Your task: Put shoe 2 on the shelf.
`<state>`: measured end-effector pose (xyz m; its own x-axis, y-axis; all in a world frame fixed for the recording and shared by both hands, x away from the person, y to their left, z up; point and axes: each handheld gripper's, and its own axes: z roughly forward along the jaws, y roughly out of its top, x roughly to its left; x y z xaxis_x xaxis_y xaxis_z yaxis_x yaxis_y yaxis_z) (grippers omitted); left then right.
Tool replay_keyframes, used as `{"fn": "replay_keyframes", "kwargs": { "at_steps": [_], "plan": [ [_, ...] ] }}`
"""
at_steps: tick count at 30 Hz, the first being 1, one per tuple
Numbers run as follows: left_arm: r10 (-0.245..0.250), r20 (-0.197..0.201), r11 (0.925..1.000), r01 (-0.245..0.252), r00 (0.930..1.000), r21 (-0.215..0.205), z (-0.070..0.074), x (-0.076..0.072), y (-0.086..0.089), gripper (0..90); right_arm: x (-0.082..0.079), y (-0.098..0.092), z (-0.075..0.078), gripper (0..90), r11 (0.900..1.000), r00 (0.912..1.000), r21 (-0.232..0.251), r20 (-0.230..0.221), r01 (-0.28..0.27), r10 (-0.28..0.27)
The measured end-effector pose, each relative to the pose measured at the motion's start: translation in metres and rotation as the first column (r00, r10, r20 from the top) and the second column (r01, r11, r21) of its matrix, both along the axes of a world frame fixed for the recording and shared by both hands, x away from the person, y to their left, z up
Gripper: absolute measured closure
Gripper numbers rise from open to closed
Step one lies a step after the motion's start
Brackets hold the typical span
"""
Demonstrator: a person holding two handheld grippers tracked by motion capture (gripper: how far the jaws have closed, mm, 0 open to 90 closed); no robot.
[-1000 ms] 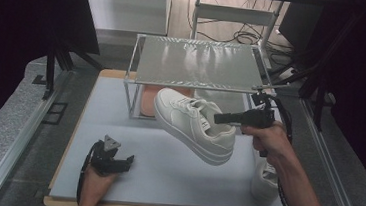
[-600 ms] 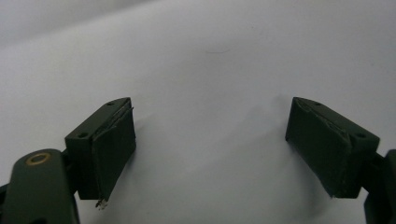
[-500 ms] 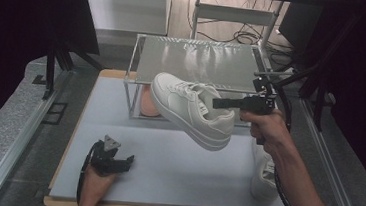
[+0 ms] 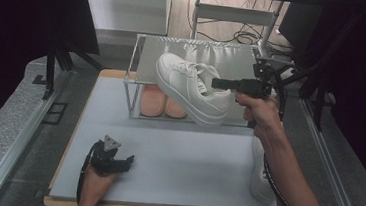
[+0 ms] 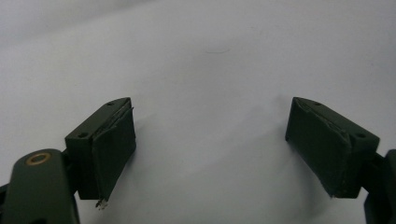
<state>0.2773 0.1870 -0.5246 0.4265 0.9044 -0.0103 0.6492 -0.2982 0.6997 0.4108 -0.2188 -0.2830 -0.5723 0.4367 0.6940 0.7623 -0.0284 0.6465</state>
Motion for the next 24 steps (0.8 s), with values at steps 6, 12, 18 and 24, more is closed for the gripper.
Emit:
{"fn": "replay_keyframes", "kwargs": {
  "at_steps": [6, 12, 18, 24],
  "plan": [
    [0.002, 0.001, 1.0, -0.002, 1.0, -0.003, 0.0, 0.0, 0.0, 16.0, 0.017, 0.006, 0.0, 82.5, 0.995, 0.9954, -0.02, 0.015, 0.095, -0.095],
    [0.002, 0.003, 1.0, -0.002, 1.0, -0.005, 0.0, 0.0, 0.0, 16.2, 0.033, 0.013, -0.002, 82.4, 0.983, 0.9834, -0.039, 0.032, 0.18, -0.179],
    [0.003, 0.004, 1.0, -0.003, 1.0, -0.004, 0.0, 0.0, -0.001, 16.3, 0.05, 0.022, -0.004, 82.3, 0.968, 0.9688, -0.045, 0.036, 0.247, -0.245],
    [0.003, 0.004, 1.0, -0.003, 1.0, -0.004, 0.0, 0.0, -0.001, 16.3, 0.064, 0.029, -0.004, 82.3, 0.958, 0.9591, -0.051, 0.036, 0.282, -0.281]
  ]
}}
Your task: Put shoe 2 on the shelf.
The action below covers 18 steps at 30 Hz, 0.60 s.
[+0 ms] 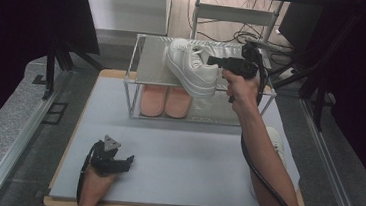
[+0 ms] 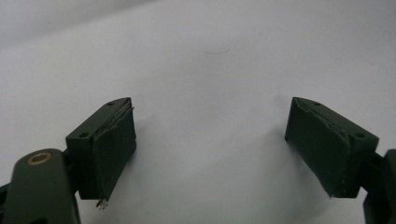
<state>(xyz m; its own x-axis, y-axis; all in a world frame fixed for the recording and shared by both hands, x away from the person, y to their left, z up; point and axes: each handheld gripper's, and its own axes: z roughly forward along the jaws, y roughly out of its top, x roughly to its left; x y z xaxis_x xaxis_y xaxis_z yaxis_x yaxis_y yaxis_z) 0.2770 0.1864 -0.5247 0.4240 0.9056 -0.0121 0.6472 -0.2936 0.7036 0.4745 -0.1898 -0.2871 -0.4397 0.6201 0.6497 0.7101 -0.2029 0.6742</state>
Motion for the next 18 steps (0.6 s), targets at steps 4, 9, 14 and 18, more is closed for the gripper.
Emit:
{"fn": "replay_keyframes", "kwargs": {
  "at_steps": [4, 9, 14, 18],
  "plan": [
    [0.0, 0.0, 1.0, 0.0, 1.0, 0.0, 0.0, 0.0, 0.0, 16.3, 0.006, 0.003, -0.001, 82.2, 1.0, 0.9997, -0.005, -0.002, 0.023, -0.023],
    [-0.002, 0.002, 1.0, 0.002, 1.0, 0.002, 0.0, 0.0, 0.0, 16.4, 0.009, 0.008, -0.005, 81.8, 0.999, 0.9993, -0.034, 0.0, 0.038, -0.038],
    [0.001, 0.005, 1.0, -0.001, 1.0, 0.002, 0.0, 0.0, 0.0, 16.4, 0.006, 0.013, -0.017, 79.7, 0.996, 0.9993, -0.087, 0.014, 0.035, -0.034],
    [0.001, 0.006, 1.0, -0.001, 1.0, 0.003, 0.0, 0.0, 0.0, 16.4, 0.006, 0.008, -0.021, 69.2, 0.999, 0.9997, -0.029, 0.016, 0.017, -0.017]
  ]
}}
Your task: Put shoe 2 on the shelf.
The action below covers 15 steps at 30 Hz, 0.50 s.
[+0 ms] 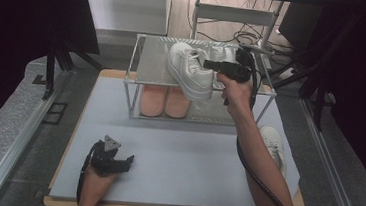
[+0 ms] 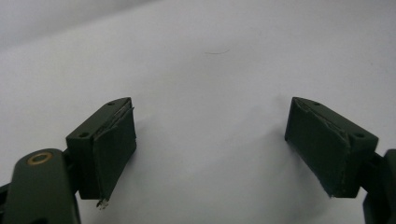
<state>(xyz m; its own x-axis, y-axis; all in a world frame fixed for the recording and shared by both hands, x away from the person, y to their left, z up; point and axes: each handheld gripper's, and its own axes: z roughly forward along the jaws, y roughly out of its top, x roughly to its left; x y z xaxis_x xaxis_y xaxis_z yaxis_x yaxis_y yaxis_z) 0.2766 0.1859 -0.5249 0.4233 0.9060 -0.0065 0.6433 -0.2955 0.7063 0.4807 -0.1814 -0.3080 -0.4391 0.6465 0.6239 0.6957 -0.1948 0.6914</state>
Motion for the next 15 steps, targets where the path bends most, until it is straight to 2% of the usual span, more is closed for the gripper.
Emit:
{"fn": "replay_keyframes", "kwargs": {
  "at_steps": [2, 6, 10, 15],
  "plan": [
    [0.001, 0.001, 1.0, -0.001, 1.0, -0.001, 0.0, 0.0, 0.0, 16.4, 0.0, -0.003, -0.001, 61.5, 0.999, 0.9998, 0.032, -0.007, -0.016, 0.017],
    [0.001, 0.002, 1.0, -0.001, 1.0, 0.0, 0.0, 0.0, 0.0, 16.4, -0.005, -0.012, 0.004, 55.6, 0.999, 0.9996, 0.033, 0.012, -0.027, 0.027],
    [0.001, 0.003, 1.0, -0.001, 1.0, 0.001, 0.0, 0.0, 0.0, 16.4, -0.016, -0.027, 0.01, 55.3, 0.999, 0.998, 0.033, 0.05, -0.04, 0.038],
    [0.001, 0.003, 1.0, -0.001, 1.0, 0.002, 0.0, 0.0, 0.0, 16.4, -0.033, -0.042, 0.01, 58.1, 0.998, 0.9934, 0.005, 0.098, -0.06, 0.059]
  ]
}}
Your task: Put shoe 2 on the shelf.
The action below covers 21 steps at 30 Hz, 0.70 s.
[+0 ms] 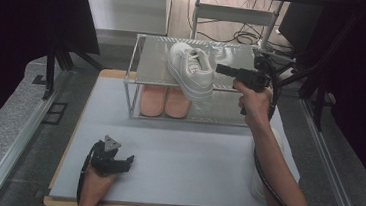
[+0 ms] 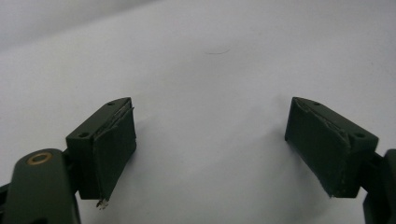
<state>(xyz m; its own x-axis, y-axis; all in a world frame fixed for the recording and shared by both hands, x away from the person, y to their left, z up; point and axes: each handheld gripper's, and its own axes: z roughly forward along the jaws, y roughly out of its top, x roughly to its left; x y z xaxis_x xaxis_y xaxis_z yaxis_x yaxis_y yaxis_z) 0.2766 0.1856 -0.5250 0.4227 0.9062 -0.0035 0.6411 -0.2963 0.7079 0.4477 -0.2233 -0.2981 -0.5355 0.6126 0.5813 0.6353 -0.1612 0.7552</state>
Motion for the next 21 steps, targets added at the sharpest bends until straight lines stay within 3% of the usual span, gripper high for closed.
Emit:
{"fn": "replay_keyframes", "kwargs": {
  "at_steps": [5, 13, 21],
  "plan": [
    [0.0, 0.001, 1.0, 0.0, 1.0, 0.001, 0.0, 0.0, 0.0, 16.4, -0.018, -0.006, -0.006, 65.5, 0.999, 0.9992, -0.038, 0.034, -0.018, 0.019],
    [0.0, 0.001, 1.0, 0.0, 1.0, 0.001, 0.0, 0.0, 0.0, 16.4, -0.043, -0.007, -0.024, 83.1, 0.996, 0.9948, -0.05, 0.061, -0.078, 0.081],
    [0.0, 0.001, 1.0, 0.0, 1.0, 0.002, 0.0, 0.0, 0.0, 16.4, -0.066, 0.006, -0.041, 89.4, 0.986, 0.9869, -0.096, 0.072, -0.137, 0.144]
  ]
}}
